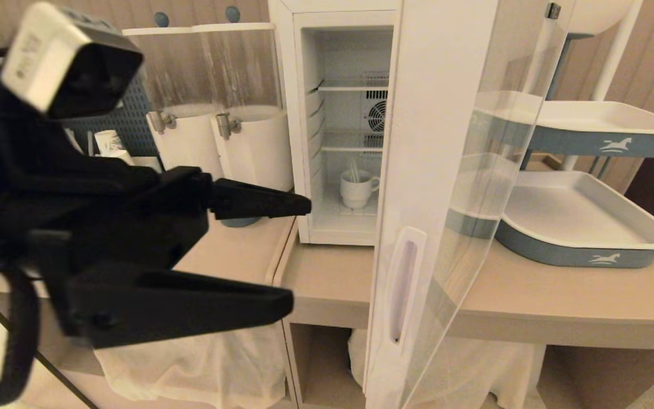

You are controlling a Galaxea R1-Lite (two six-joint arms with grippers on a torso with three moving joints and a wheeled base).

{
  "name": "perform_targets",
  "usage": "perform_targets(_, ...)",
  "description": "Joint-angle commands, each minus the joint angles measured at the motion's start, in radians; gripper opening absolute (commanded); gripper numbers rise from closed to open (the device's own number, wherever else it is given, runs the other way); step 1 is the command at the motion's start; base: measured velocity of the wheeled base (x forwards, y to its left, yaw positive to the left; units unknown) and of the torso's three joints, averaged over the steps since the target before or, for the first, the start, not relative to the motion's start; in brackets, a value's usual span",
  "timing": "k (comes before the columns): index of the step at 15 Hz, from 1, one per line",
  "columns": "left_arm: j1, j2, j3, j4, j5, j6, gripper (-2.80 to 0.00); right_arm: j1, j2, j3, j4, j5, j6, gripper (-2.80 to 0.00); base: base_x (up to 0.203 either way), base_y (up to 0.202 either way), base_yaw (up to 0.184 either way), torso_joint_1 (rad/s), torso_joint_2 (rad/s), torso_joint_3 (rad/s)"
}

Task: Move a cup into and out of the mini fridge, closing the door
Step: Open the freezer door

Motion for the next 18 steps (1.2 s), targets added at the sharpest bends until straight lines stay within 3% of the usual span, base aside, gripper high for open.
perform_targets(1,-0.024,0.117,0.000,-0.044,-0.005,-0.002,0.00,0.000,0.000,0.015,-0.001,0.000,-0.001,-2.80,0.000,0.000,0.000,0.000,0.00,0.000)
perform_targets(5,-0.075,0.206,-0.041,-0.073,-0.004,0.013,0.00,-0.001,0.000,0.015,0.001,0.000,-0.001,-2.80,0.000,0.000,0.000,0.000,0.00,0.000)
perform_targets(8,-0.087,0.284,-0.016,-0.191,-0.001,0.015,0.00,0.000,0.000,0.015,0.001,0.000,-0.001,-2.80,0.000,0.000,0.000,0.000,0.00,0.000)
perform_targets(14,-0.147,0.303,-0.029,-0.197,0.000,0.010,0.00,-0.001,0.000,0.015,0.001,0.000,-0.002,-2.80,0.000,0.000,0.000,0.000,0.00,0.000)
perform_targets(18,-0.251,0.273,-0.031,-0.195,0.020,-0.002,0.00,0.000,0.000,0.015,0.001,0.000,-0.002,-2.80,0.000,0.000,0.000,0.000,0.00,0.000)
